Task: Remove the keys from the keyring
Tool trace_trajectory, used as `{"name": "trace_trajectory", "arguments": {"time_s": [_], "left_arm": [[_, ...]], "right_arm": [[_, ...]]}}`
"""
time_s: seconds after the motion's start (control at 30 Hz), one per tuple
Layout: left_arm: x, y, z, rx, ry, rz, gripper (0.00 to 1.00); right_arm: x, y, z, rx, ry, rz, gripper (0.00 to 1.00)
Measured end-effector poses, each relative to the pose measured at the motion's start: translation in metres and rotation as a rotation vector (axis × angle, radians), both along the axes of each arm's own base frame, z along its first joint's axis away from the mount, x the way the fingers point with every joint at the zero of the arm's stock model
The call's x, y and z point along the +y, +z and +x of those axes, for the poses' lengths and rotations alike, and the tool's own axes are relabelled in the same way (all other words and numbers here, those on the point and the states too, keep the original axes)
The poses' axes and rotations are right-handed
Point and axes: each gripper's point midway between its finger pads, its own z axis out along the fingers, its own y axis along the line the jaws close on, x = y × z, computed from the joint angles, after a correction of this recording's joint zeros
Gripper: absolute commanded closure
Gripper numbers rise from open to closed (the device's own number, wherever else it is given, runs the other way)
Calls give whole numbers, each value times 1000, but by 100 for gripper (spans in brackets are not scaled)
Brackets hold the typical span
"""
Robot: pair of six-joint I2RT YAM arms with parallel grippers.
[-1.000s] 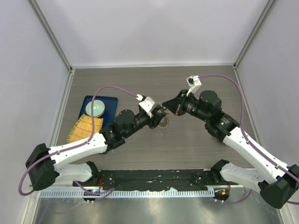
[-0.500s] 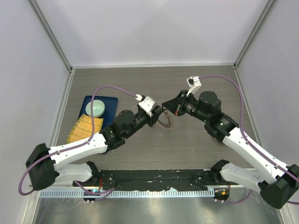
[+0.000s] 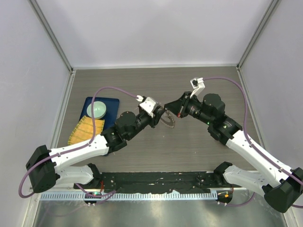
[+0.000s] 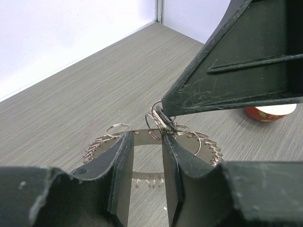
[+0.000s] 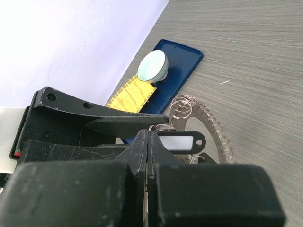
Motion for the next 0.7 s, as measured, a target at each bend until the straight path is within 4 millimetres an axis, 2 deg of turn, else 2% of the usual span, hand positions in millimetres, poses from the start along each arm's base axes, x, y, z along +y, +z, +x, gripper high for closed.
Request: {"name": "trace_trajectory", "arguments": {"time_s": [0.17, 0.57, 0.63, 0.7], "left_arm": [[2, 0, 2, 0, 19, 0, 70], [-6, -3, -1, 4, -22, 10, 60], [-9, -4, -2, 1, -38, 15, 60], [-10, -4, -3, -4, -49, 20, 65]], "right_arm": [[-1, -1, -1, -1, -4, 6, 99], [-2, -7, -4, 12, -4, 14, 99], [-2, -7, -4, 16, -4, 15, 99], [-2, -8, -5, 17, -1, 15, 99]]}}
